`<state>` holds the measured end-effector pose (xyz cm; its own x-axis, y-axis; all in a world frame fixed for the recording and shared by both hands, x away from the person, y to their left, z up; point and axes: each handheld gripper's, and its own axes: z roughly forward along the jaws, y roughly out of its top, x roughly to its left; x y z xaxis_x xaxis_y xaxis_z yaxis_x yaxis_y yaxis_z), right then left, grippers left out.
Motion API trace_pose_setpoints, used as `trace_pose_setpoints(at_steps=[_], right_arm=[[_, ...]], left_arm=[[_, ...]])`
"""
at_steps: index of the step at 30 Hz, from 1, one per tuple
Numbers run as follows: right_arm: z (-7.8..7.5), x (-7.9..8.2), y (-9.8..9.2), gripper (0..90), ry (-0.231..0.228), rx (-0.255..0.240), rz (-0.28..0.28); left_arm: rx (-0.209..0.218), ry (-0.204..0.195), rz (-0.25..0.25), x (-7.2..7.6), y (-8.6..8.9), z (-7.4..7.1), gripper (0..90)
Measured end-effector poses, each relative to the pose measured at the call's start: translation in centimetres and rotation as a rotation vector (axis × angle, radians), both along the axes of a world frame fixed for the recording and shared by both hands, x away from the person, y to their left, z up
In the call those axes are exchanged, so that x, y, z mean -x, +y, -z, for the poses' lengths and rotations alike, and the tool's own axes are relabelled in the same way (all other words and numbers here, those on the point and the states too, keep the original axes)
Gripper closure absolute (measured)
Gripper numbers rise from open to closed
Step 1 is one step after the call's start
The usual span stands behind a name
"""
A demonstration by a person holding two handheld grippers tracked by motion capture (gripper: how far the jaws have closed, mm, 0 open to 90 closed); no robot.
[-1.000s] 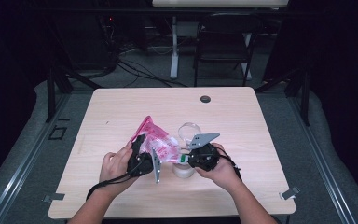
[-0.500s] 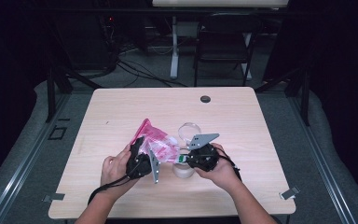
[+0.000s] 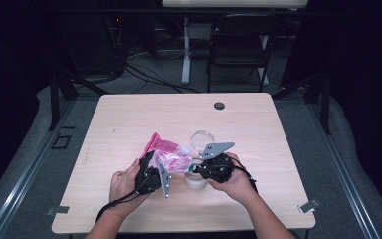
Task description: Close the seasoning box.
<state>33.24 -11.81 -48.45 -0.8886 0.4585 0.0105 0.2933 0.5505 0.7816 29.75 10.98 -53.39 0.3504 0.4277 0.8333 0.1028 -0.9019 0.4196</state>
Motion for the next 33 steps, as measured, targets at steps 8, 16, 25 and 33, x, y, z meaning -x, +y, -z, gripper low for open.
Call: trace_pose_setpoints(at_steps=[8, 16, 25, 33], right_arm=[[-0.1, 0.1, 0.0, 90.0, -0.003, -0.007, -0.001], [-0.2, 0.2, 0.2, 90.0, -0.011, -0.012, 0.004], [-0.2, 0.2, 0.3, 89.7, -0.008, -0.016, 0.0], [-0.2, 0.1, 0.2, 89.1, -0.004, -0.027, 0.002]], left_arm=[[0.027, 0.036, 0.002, 0.0, 0.0, 0.5, 65.6], [0.127, 0.059, 0.014, -0.2, -0.1, 1.1, 66.7], [0.19, 0.139, 0.022, -0.5, 0.1, 1.5, 67.8], [0.222, 0.194, 0.021, -0.7, 0.2, 1.8, 68.4]])
